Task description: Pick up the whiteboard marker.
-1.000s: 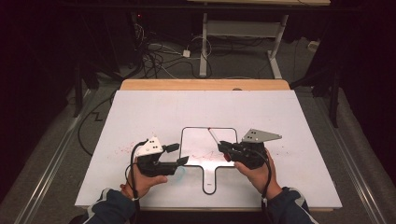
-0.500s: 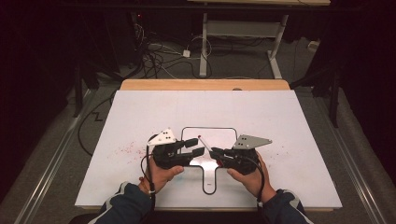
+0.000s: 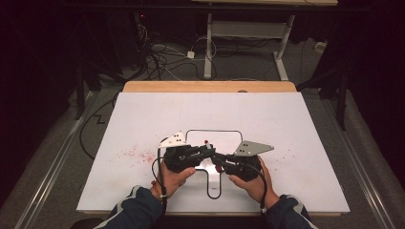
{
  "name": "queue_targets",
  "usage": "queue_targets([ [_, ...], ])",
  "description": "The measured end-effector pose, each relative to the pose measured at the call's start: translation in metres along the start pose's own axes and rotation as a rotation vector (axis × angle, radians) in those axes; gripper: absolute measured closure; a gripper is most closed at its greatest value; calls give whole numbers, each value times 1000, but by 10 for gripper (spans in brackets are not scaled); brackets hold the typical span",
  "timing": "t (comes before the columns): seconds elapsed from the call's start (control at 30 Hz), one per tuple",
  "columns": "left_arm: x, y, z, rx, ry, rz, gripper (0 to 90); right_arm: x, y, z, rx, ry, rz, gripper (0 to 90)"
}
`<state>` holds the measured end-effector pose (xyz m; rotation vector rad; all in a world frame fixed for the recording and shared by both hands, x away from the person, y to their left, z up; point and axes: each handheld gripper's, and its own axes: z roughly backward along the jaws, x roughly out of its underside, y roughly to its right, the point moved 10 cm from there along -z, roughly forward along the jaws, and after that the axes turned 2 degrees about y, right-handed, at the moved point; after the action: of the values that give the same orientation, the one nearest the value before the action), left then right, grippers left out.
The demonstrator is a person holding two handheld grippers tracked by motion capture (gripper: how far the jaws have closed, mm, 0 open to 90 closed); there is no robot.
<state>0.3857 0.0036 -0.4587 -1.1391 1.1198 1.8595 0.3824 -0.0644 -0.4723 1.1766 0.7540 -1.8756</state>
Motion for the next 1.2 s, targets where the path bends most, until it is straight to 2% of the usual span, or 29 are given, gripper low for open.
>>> queue_targets([
  [0.17,1,2,-3,3,-2,-5,724,-1,0,0,14,3,12,818],
  [0.27,1,2,-2,4,-2,-3,749,-2,0,0,15,10,12,817],
  [0.33,1,3,-1,8,-4,-20,782,-1,-1,-1,16,8,3,809],
  [0.43,0,4,-1,5,-9,-36,785,-2,-1,-1,10,14,12,789],
  [0.5,-1,2,2,-9,-9,-52,786,-2,-2,-2,3,13,16,733],
  [0.57,-3,-1,5,-19,-4,-56,786,-1,-1,-2,13,5,10,597],
  [0.67,-5,-3,8,-38,-8,-75,786,2,2,-2,19,-13,7,506],
  [0.7,-5,-6,10,-59,-17,-97,786,3,3,0,25,-13,6,481],
  [0.73,-5,-6,10,-59,-17,-97,786,4,6,2,35,-21,14,462],
  [0.77,-4,-7,11,-77,-27,-113,786,6,9,4,58,-26,17,440],
  [0.8,-3,-9,12,-89,-36,-129,786,6,9,4,58,-26,17,440],
  [0.87,3,-15,13,-133,-73,-166,786,11,20,14,106,-43,24,390],
  [0.93,5,-18,13,-148,-85,-174,786,16,30,22,156,-58,36,373],
  [0.97,10,-24,14,-188,-113,-202,786,18,35,26,174,-58,30,372],
  [1.0,10,-24,14,-188,-113,-202,786,20,40,30,188,-59,27,371],
  [1.07,14,-32,14,-225,-137,-210,786,25,47,39,215,-62,13,364],
  [1.1,14,-32,14,-225,-137,-210,786,27,51,42,230,-61,9,362],
  [1.13,15,-34,13,-237,-145,-218,786,27,51,42,230,-61,9,362],
  [1.17,18,-38,12,-256,-158,-227,786,30,57,49,260,-65,5,350],
  [1.2,18,-38,12,-256,-158,-227,786,32,59,52,274,-65,1,343],
])
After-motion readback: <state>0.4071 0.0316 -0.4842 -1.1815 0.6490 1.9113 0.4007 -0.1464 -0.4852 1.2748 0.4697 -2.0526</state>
